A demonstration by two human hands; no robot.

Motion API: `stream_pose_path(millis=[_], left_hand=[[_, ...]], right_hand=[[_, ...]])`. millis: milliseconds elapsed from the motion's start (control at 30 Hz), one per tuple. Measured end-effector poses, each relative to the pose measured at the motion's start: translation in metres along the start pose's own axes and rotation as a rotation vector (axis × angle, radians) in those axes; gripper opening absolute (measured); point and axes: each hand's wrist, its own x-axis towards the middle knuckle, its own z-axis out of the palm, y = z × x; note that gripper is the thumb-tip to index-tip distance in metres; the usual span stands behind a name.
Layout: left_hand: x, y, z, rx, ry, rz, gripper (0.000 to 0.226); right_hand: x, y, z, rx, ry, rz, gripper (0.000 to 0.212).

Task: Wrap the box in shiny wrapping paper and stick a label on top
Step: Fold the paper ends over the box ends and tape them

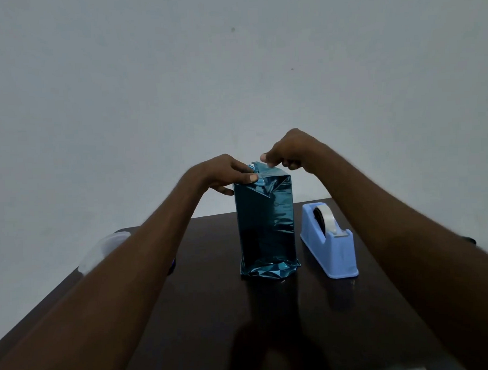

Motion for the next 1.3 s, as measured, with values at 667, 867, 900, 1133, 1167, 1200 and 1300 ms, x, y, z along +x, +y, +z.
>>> stream_pose_path(millis=[667,867,900,1133,1167,1200,1300], left_hand=[[0.001,-0.001,0.002,-0.012,-0.009,0.019,0.039],[0.000,-0.002,0.001,-0.015,-0.007,0.015,0.039],[0.000,-0.003,0.001,-0.012,-0.006,0.018,0.040],[-0.001,-0.001,0.002,-0.007,0.005,0.010,0.040],[-0.002,-0.001,0.002,-0.011,0.006,0.008,0.040],[-0.002,-0.001,0.002,-0.017,0.009,0.006,0.040],[-0.002,-0.001,0.002,-0.024,0.011,0.002,0.041]], right_hand=[[0.025,0.030,0.026,-0.373,0.072,0.060,0.051],[0.019,0.035,0.037,0.139,-0.047,0.157,0.034],[0.019,0.034,0.037,0.129,-0.051,0.156,0.033],[0.022,0.031,0.043,0.007,0.011,0.108,0.011],[0.022,0.031,0.043,0.007,0.020,0.107,0.011],[0.020,0.032,0.042,0.019,0.025,0.111,0.012],[0.016,0.041,0.039,0.182,0.061,0.139,0.017]])
